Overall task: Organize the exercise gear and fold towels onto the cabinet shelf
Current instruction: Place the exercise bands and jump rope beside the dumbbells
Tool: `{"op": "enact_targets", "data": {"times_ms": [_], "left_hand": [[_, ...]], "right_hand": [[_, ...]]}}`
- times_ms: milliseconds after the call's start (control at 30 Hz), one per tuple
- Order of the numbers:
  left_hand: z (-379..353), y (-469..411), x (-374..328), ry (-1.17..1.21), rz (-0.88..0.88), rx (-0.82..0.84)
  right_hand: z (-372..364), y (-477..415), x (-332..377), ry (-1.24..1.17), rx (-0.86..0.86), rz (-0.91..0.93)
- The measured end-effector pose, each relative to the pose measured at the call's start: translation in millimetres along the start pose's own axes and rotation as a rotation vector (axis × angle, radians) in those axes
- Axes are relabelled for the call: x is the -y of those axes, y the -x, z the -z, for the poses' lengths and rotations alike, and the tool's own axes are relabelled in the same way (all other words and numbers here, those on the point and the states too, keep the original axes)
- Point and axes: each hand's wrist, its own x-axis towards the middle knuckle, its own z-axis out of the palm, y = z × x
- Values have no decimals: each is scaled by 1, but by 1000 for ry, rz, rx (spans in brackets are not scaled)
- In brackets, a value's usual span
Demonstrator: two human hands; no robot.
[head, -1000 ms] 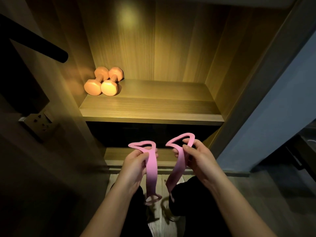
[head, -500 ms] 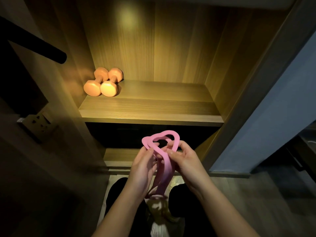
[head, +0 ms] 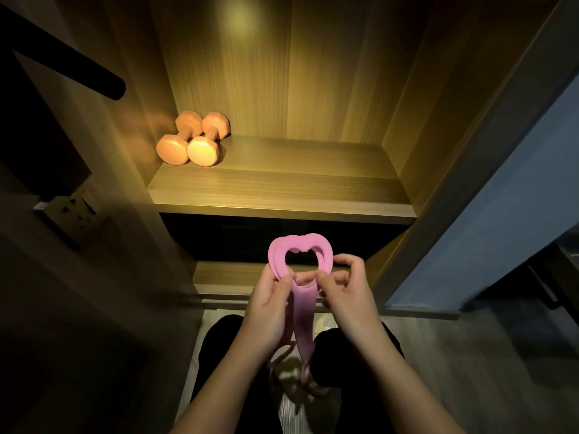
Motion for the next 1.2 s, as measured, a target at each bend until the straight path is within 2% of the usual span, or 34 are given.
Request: {"op": "enact_targets", "data": {"times_ms": [133,200,433,633,800,967,1200], "left_hand": [[4,3,5,8,65,95],[5,4,6,-73,57,100],[16,-7,3,-558,-190,-148],[19,-6,-3,-834,-263,-67],[17,-1,-6,-979,-352,-79],[14,0,-7,-971,-349,-51],[19,-1,-11,-910,-372,6]], "right_hand": [[17,-7,7,-101,95,6],[19,-6,8,-147,104,41],[12,-1,2,-88,142,170],[13,3,3,1,131,296],[16,4,3,21,122,320],[20,4,0,28,95,326],[29,6,3,174,117,393]]}}
